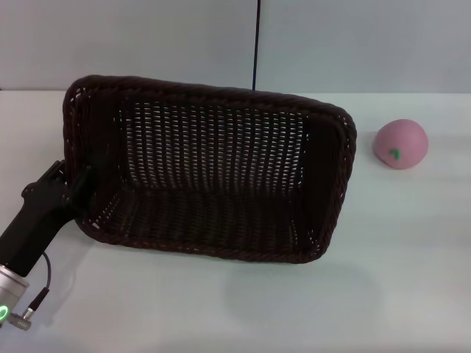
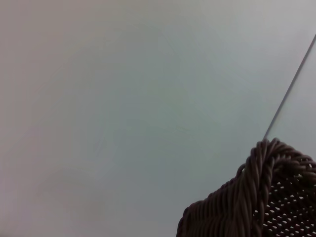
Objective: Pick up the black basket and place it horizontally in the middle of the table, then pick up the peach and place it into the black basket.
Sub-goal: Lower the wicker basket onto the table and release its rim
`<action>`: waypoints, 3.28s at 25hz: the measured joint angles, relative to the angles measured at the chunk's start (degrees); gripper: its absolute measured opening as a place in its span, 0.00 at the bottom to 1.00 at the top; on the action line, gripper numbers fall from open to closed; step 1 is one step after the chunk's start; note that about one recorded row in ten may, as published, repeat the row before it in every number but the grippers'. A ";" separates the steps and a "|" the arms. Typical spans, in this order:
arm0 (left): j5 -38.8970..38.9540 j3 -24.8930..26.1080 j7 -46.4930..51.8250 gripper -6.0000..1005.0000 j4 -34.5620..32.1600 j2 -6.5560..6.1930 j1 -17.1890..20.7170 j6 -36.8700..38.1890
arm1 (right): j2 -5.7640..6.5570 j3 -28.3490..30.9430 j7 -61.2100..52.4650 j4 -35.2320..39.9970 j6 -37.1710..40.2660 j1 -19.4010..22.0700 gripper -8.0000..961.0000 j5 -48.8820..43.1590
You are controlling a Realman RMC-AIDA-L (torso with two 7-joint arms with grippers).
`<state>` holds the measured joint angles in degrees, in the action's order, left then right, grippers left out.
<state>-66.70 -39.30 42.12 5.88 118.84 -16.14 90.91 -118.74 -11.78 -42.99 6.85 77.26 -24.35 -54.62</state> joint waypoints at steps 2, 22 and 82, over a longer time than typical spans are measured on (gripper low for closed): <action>0.00 -0.05 -0.02 0.32 0.01 -0.01 -0.17 -0.09 | 0.00 0.01 0.00 0.01 -0.29 0.00 0.77 0.05; -0.01 -0.37 -0.06 0.64 -0.01 -0.17 -1.24 0.90 | 0.00 0.35 0.07 0.07 -0.54 0.01 0.77 0.13; -13.57 -13.03 53.23 0.19 -44.99 -2.24 -4.45 -21.41 | 0.15 0.00 0.19 0.18 -4.96 -0.43 0.77 -0.31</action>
<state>-80.27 -52.33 95.35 -39.11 116.60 -20.59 69.50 -118.59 -11.78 -42.80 7.04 72.30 -24.78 -54.93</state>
